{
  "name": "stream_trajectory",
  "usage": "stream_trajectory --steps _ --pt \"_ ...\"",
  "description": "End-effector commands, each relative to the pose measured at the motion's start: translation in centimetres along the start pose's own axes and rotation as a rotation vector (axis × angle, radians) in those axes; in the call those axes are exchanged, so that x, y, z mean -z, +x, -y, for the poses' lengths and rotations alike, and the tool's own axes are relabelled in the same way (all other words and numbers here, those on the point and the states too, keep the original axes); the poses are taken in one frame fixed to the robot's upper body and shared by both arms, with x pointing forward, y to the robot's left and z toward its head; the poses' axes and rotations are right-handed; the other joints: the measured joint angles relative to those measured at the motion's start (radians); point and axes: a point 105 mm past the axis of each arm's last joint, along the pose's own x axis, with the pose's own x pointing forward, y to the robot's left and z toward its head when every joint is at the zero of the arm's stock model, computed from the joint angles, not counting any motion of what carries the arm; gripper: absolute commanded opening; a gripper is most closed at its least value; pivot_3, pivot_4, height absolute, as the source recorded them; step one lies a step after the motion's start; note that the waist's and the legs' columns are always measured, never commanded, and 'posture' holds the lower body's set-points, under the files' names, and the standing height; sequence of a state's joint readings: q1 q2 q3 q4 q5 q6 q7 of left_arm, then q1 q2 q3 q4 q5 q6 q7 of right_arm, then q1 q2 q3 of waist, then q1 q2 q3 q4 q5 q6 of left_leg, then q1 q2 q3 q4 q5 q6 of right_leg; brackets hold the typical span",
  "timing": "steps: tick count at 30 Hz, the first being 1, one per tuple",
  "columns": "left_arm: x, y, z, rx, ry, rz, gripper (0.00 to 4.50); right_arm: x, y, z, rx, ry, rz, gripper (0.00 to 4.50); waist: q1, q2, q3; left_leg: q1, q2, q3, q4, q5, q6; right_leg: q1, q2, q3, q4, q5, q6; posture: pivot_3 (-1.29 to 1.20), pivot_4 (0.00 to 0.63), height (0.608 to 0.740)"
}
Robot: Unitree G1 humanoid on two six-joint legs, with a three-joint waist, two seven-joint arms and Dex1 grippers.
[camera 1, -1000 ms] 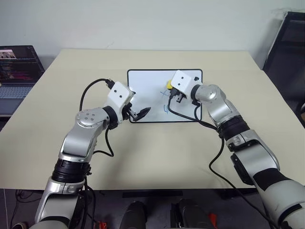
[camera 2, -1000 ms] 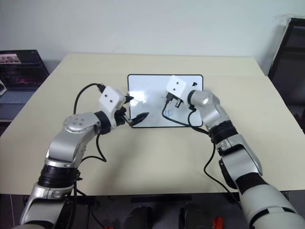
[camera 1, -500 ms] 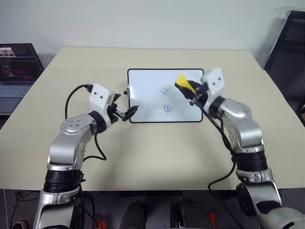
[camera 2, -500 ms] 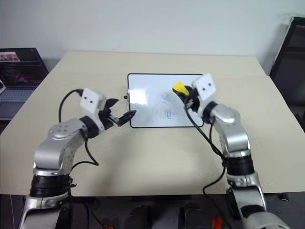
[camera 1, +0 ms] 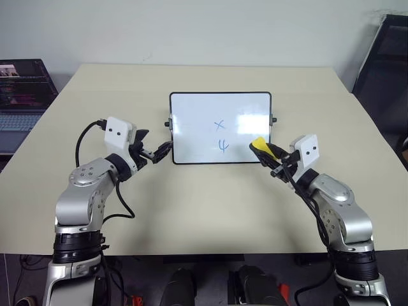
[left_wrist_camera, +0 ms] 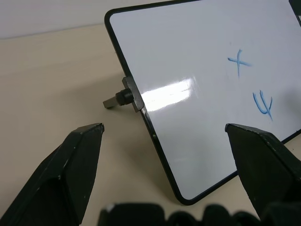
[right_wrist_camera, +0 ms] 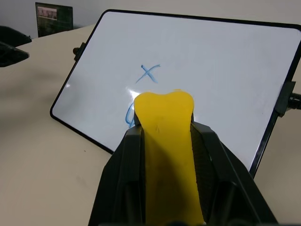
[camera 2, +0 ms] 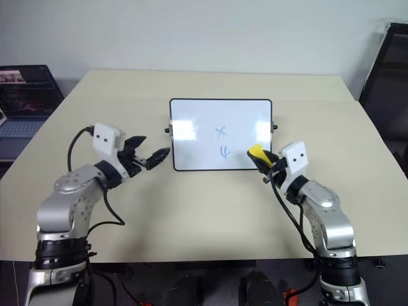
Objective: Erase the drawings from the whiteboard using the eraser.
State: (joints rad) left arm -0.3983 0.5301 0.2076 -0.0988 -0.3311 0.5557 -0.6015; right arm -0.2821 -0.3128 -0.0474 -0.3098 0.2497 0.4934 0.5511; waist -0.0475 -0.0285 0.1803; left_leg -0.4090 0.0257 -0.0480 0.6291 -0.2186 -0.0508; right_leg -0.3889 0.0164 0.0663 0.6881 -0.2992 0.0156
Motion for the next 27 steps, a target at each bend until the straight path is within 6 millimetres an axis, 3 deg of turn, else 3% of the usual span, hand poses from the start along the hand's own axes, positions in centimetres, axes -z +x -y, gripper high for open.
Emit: stream_trajectory --steps 1,6,15,20,27 --pt "-1.4 -0.1 -0.1 0.017 0.05 0.039 4.5 -1.7 0.5 -0.8 -0.042 -0.068 0.046 0.99 0.0 0.0 0.0 0.0 0.0 0.0 0.0 0.0 0.0 0.0 0.0 0.0 0.0 0.0 0.0 0.0 0.15 0.74" --pt "-1.3 0.3 0.0 0.049 0.086 0.0 4.5 -4.2 4.0 -1.2 -0.067 -0.204 0.06 0.99 -0.008 0.0 0.0 0.001 0.0 0.0 0.0 0.0 0.0 0.0 0.0 0.0 0.001 0.0 0.0 0.0 0.15 0.74" --pt "-1.4 1.0 0.9 0.188 0.178 -0.072 4.5 -6.1 10.4 -1.6 -0.121 -0.429 0.014 0.99 -0.007 0.0 0.0 0.0 -0.001 0.002 0.0 0.0 0.0 0.0 0.0 -0.001 0.0 0.0 0.0 0.0 0.15 0.74" --pt "-1.2 1.1 1.9 0.255 0.228 -0.084 4.5 -6.1 13.8 -0.6 -0.093 -0.528 -0.039 0.99 -0.009 0.0 0.0 0.0 0.0 0.002 -0.001 0.0 0.0 -0.001 0.0 -0.001 0.0 0.0 -0.001 0.0 0.15 0.74" --pt "-0.4 0.7 2.5 0.285 0.235 -0.093 4.5 -4.8 15.5 -0.3 -0.108 -0.588 -0.112 0.99 -0.009 0.0 0.0 -0.001 0.0 0.001 -0.001 0.0 0.0 -0.001 -0.001 -0.001 -0.001 0.0 -0.001 0.0 0.15 0.74"
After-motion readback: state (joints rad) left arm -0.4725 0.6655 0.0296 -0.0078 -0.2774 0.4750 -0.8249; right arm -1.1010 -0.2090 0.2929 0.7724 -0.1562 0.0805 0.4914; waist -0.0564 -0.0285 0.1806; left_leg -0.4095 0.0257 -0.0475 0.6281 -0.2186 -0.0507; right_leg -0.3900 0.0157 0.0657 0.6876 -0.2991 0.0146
